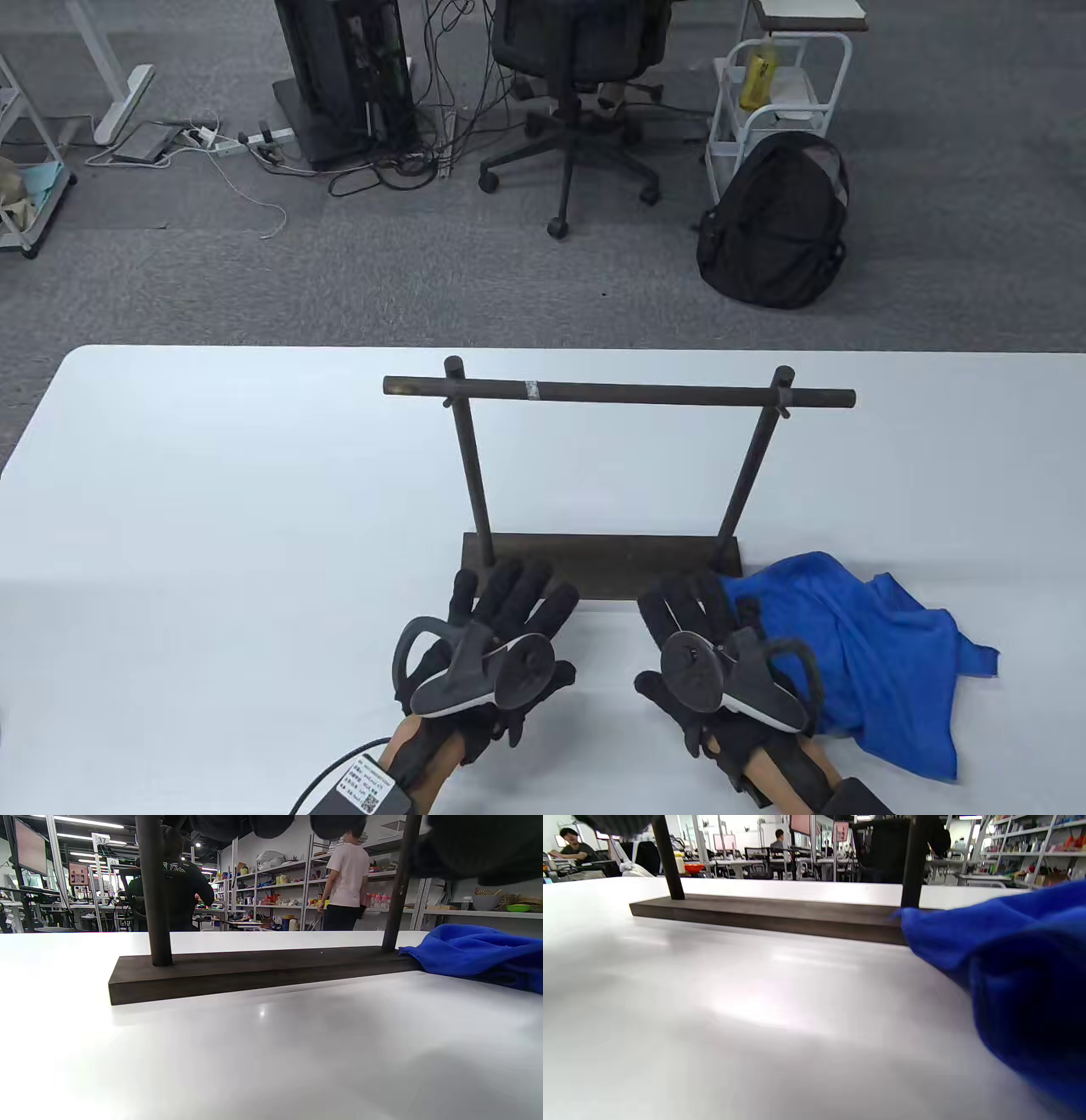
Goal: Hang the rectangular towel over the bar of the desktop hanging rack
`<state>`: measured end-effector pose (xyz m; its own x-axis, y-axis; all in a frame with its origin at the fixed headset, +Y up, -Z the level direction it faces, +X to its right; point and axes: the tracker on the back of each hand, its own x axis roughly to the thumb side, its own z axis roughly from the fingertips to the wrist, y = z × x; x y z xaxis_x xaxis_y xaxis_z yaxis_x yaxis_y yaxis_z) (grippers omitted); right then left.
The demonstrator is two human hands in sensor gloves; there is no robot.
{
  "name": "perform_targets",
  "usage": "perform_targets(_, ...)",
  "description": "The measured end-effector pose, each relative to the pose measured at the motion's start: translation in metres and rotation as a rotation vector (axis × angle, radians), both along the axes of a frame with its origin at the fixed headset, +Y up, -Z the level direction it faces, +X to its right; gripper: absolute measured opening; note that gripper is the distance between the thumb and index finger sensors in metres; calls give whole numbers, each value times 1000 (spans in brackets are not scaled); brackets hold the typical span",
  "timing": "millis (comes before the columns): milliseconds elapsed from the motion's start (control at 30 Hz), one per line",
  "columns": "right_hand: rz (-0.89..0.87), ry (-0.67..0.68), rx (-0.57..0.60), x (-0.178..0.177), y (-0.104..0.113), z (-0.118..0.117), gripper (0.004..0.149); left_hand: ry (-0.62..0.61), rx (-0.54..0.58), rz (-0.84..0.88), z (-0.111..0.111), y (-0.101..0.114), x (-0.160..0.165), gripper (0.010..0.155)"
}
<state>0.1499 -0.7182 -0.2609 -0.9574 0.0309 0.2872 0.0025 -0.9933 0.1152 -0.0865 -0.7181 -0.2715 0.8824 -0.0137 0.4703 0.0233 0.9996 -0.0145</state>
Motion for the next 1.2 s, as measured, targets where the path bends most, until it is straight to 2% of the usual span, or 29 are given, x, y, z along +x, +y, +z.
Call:
perform_targets(600, -11, -19, -45, 6, -6, -3, 83, -24, 4, -6, 3, -2, 5, 80)
perform_targets(1200, -33, -41, -39, 15, -3, -6, 84, -15, 0, 0, 2, -3, 4, 79)
